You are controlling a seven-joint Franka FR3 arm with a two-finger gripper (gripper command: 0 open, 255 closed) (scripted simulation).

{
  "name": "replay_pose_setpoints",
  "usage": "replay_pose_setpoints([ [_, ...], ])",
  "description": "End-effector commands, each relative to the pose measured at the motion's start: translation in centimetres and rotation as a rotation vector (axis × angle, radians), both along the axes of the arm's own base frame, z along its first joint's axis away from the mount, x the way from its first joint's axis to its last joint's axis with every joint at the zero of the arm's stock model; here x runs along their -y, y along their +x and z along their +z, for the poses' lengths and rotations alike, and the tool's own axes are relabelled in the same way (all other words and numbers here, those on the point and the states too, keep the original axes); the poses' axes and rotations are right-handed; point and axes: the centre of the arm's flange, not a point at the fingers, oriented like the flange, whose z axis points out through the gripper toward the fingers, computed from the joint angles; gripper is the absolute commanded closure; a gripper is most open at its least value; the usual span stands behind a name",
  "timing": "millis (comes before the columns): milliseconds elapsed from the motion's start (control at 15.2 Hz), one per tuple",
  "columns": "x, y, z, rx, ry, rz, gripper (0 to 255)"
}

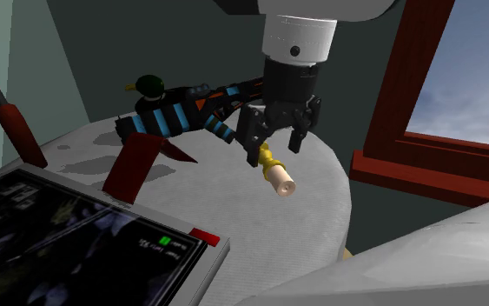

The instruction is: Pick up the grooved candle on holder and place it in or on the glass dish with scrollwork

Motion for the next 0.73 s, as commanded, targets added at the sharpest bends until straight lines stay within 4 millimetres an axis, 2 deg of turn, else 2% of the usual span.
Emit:
replay_pose_setpoints([
  [0, 0.1, 0.0, -1.1, 0.001, 0.0, 0.002, 0],
  [264, 0.0, 0.1, -3.0, 0.001, 0.0, 0.002, 0],
  [660, 0.0, 0.1, -3.0, 0.001, 0.0, 0.002, 0],
])
